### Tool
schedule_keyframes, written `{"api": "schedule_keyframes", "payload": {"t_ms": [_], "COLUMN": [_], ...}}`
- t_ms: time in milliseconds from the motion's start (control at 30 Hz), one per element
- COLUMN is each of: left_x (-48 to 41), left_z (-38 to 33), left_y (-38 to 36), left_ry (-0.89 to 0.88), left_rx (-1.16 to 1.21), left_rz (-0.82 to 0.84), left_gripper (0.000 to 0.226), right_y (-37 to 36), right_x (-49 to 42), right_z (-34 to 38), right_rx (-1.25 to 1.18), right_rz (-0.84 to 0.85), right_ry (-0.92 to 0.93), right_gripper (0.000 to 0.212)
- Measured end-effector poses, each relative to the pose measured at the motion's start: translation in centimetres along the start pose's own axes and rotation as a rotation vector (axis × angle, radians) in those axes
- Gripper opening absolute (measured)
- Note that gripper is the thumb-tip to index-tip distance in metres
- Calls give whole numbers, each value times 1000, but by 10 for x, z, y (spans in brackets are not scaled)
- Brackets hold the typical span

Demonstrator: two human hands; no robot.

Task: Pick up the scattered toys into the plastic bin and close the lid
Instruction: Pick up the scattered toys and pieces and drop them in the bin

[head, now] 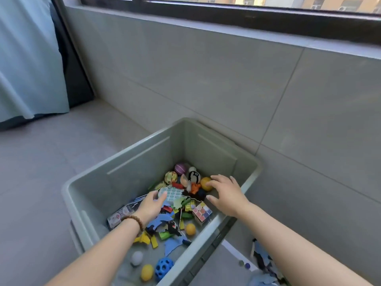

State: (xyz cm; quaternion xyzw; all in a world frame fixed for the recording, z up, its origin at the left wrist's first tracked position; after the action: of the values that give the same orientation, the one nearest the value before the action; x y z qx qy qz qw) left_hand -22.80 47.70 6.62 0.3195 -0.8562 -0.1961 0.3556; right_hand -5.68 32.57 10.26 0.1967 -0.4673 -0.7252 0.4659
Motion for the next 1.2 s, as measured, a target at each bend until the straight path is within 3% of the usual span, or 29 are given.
{"api": "schedule_keyframes", "payload": {"t_ms": [267,500,667,767,933,1000,1200], "left_x": [24,60,71,69,61,57,35], "left_z": [-84,-149,-162,-154,-141,-131,-98], "left_y": [-50,-141,-191,-215,-289,-324,-401], "left_ry": [-290,-486,-523,-634,-779,-742,-525], "left_rx": [-286,-412,-582,-657,-782,-818,-812], "left_rz": [3,-30,-299,-404,-49,81,291], "left_gripper": [56,57,53,54,67,70,75], "right_y": [60,86,63,33,-20,-38,-75], "right_x": [64,168,227,249,263,263,252], "right_z": [-84,-188,-255,-284,-322,-334,-370], "right_rx": [-112,-192,-302,-454,-675,-708,-674], "right_rz": [-37,-43,-23,-24,-106,-125,-182], "right_ry": [-157,-432,-581,-665,-773,-794,-847], "right_gripper": [55,54,57,61,59,58,83]}}
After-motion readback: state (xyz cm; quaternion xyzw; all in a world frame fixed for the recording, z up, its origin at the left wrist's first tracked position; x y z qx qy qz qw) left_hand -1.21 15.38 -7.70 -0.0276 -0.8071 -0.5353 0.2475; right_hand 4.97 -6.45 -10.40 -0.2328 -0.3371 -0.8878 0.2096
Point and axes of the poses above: each hand's wrist, its own x-axis away from the middle knuckle, its own y-axis out of the back of the hand, z = x × y, the point moved 2 cm from there along -x, towards the middle knuckle, and after that the axes turned 10 degrees about -x, right-handed, at the moved point
